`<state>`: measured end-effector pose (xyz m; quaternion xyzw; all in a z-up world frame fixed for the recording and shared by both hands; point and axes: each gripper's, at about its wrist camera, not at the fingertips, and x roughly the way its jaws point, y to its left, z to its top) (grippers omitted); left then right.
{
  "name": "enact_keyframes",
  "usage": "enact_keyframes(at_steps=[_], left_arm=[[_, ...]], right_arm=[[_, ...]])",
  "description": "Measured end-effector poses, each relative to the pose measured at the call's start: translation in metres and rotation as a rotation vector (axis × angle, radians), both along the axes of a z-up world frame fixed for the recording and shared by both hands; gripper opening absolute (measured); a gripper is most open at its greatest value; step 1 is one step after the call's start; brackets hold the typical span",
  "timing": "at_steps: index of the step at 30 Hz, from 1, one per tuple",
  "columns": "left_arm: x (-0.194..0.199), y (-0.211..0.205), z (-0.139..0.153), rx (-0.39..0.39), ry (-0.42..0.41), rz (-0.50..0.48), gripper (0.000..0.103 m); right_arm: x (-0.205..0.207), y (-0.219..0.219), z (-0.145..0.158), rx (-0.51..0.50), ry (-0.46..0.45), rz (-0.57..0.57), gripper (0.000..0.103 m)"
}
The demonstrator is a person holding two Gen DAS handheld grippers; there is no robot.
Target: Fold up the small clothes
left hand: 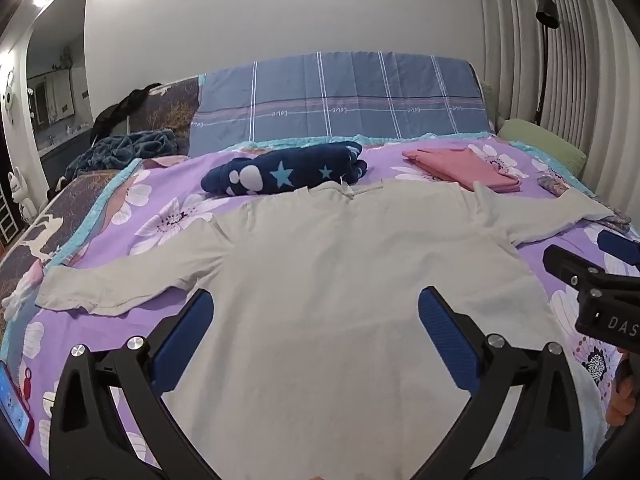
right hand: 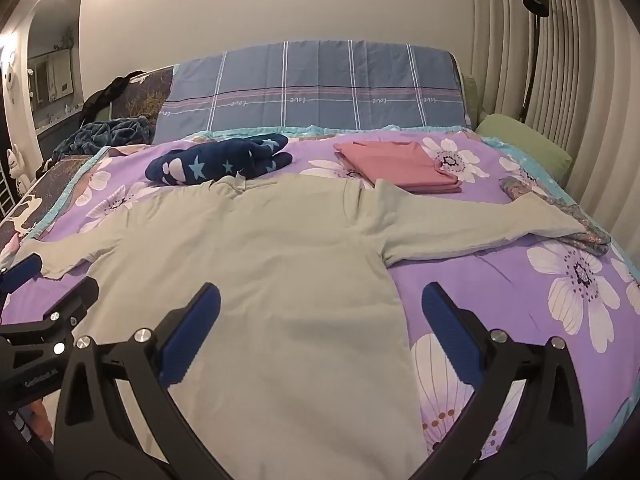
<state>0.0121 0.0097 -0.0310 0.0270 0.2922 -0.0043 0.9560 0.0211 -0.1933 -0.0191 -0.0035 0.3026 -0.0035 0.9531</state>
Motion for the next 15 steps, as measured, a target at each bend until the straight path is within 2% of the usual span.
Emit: enact_keyframes(at_steps=[9, 12, 15], left_arm=[[0.0003, 0.0039, -0.0022, -0.02, 0.013, -0.004, 0.102], [0.0002, 0.0047, -0.0021, -0.051, 0.018, -0.026, 0.102], [0.001, 0.0028, -0.0042, -0.036, 0.02, -0.019, 0.102]], right_arm=[[0.0009, 0.0014, 0.0036, 0.005, -0.005, 0.001, 0.101], [0.0019, 0.0012, 0.0051, -0.001, -0.004, 0.001, 0.101], [0.0024, 0.0027, 0.0069, -0.003, -0.002, -0.002, 0.101]])
